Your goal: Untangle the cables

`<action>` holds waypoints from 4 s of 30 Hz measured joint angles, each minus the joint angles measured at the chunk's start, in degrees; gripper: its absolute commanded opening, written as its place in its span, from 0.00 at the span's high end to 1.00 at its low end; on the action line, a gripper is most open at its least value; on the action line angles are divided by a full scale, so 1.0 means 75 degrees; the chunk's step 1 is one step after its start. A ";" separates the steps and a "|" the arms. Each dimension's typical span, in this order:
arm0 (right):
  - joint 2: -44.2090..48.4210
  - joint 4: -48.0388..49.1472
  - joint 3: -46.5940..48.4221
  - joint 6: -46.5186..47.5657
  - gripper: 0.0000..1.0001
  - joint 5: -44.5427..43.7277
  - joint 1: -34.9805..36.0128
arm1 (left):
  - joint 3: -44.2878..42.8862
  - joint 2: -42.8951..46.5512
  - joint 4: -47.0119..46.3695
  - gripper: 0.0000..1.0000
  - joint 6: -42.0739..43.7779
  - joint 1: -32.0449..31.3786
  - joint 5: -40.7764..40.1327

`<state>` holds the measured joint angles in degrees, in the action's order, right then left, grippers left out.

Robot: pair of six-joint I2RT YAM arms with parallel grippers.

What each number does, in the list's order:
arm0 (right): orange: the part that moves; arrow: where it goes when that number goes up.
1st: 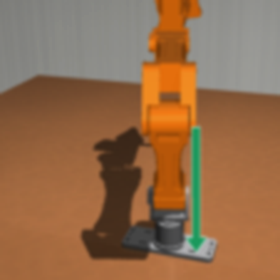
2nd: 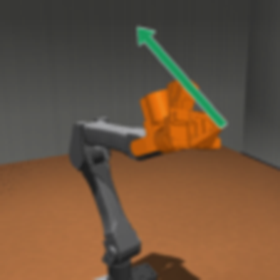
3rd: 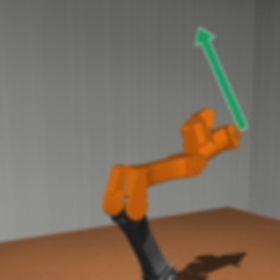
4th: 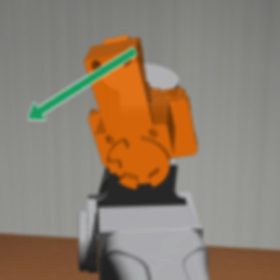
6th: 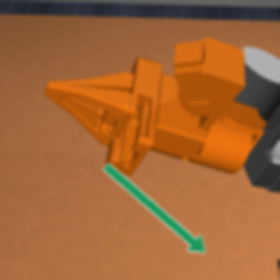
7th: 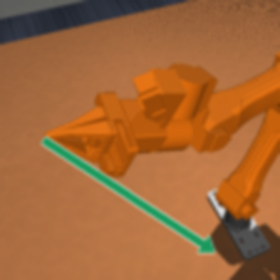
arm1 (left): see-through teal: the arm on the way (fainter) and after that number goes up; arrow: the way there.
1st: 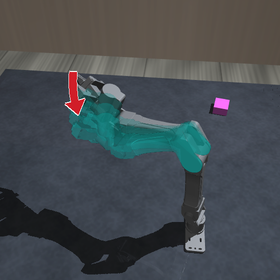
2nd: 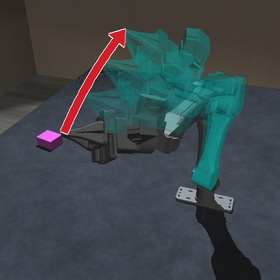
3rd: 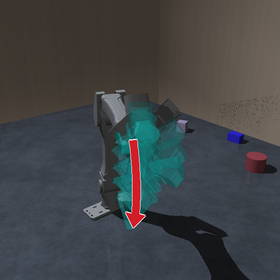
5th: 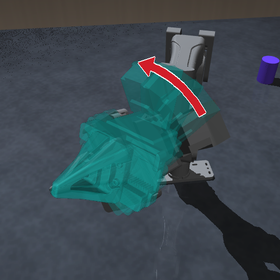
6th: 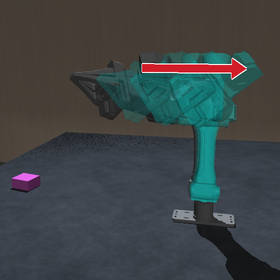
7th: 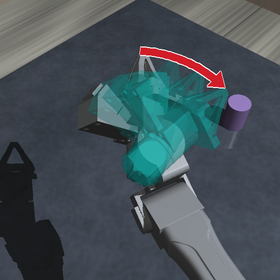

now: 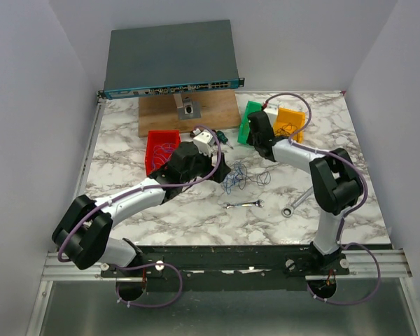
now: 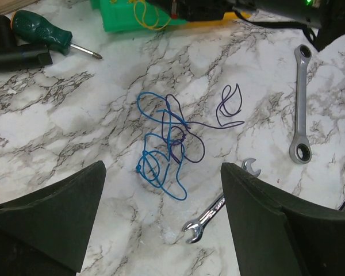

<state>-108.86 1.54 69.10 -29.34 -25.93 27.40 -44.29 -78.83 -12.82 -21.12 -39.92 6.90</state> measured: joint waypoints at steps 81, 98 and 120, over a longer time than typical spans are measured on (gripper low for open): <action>-0.2037 -0.2331 0.3611 0.0731 0.48 0.0836 -0.0889 | -0.0312 -0.0393 0.0423 0.19 0.0283 0.0000 -0.0114; 0.2582 -0.2174 -0.1413 0.0697 0.00 0.2366 -0.0761 | -0.0950 -0.0997 0.1236 0.17 0.0356 0.0000 0.0052; 0.2049 -0.1667 -0.2573 0.0612 0.99 0.2498 0.0181 | -0.2040 -0.2127 0.2532 0.19 0.0420 0.0000 0.0291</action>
<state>-93.49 -10.96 49.80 -24.75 -7.20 28.75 -59.59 -94.78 6.17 -17.98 -39.92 9.08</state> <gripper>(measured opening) 0.036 0.819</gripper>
